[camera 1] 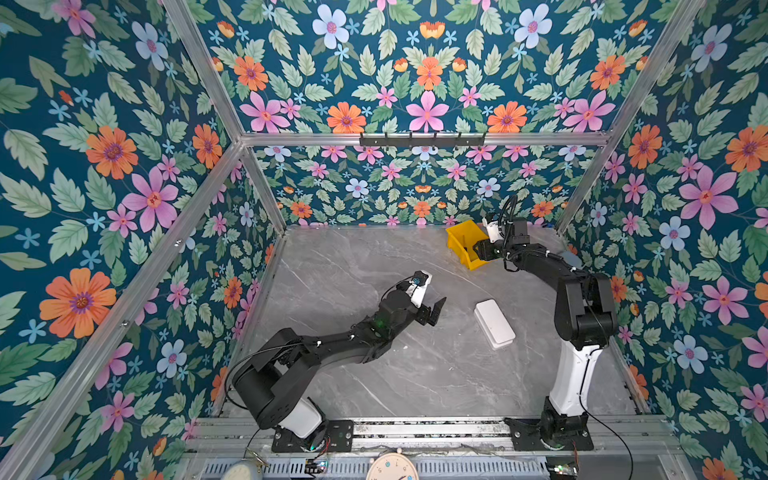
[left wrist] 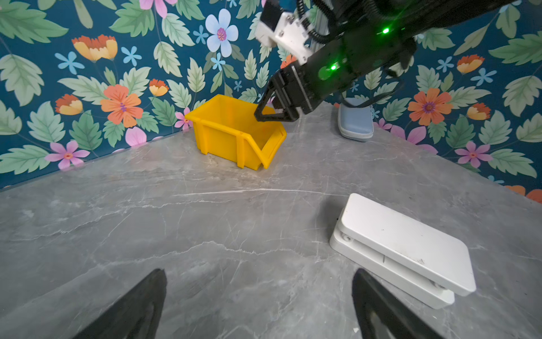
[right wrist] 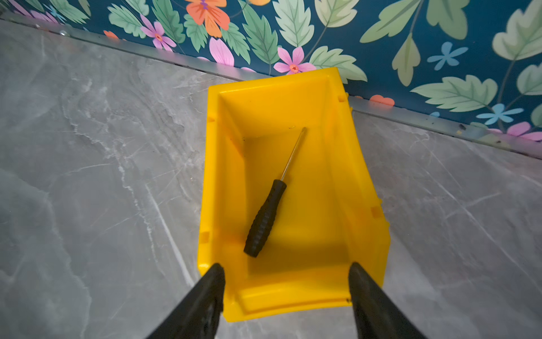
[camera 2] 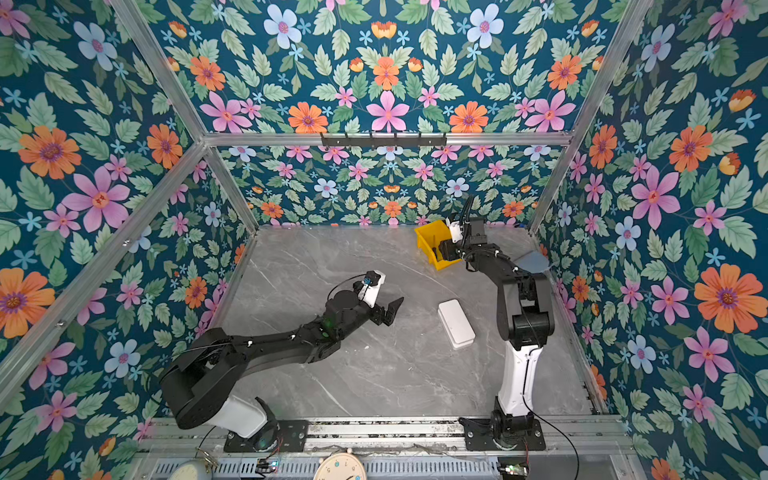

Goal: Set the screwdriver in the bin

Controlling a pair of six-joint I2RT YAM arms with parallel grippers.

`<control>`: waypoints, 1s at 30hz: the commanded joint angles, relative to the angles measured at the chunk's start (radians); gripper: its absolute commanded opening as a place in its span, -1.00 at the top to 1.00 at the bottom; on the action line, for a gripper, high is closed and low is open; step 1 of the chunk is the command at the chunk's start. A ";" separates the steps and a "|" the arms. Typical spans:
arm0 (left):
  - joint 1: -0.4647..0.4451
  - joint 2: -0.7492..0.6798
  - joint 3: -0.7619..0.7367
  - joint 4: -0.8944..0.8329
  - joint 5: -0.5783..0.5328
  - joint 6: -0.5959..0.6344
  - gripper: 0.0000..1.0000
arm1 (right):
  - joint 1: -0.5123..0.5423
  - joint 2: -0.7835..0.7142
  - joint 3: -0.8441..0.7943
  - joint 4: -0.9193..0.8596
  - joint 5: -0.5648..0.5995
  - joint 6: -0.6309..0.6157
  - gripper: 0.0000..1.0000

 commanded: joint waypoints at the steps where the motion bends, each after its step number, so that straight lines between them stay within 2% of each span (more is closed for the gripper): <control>1: 0.019 -0.038 -0.028 0.007 -0.020 -0.003 -1.00 | 0.002 -0.080 -0.078 0.091 -0.015 0.036 -0.52; 5: 0.055 -0.095 -0.073 0.002 -0.023 0.004 -1.00 | 0.003 -0.209 -0.219 0.164 -0.005 0.082 -0.77; 13: 0.151 -0.215 -0.172 -0.008 -0.030 0.017 -1.00 | 0.001 -0.496 -0.549 0.318 0.045 0.136 -0.97; 18: 0.268 -0.291 -0.239 0.009 0.002 0.115 -0.99 | -0.010 -0.665 -0.749 0.383 0.094 0.114 -0.99; 22: 0.403 -0.324 -0.295 0.063 0.030 0.163 -0.99 | -0.034 -0.769 -0.910 0.471 0.167 0.102 -0.98; 28: 0.544 -0.281 -0.350 0.195 -0.039 0.214 -0.99 | -0.058 -0.838 -1.080 0.636 0.345 0.088 -0.98; 30: 0.578 -0.252 -0.368 0.245 -0.069 0.210 -0.99 | -0.066 -0.832 -1.099 0.658 0.352 0.087 -0.98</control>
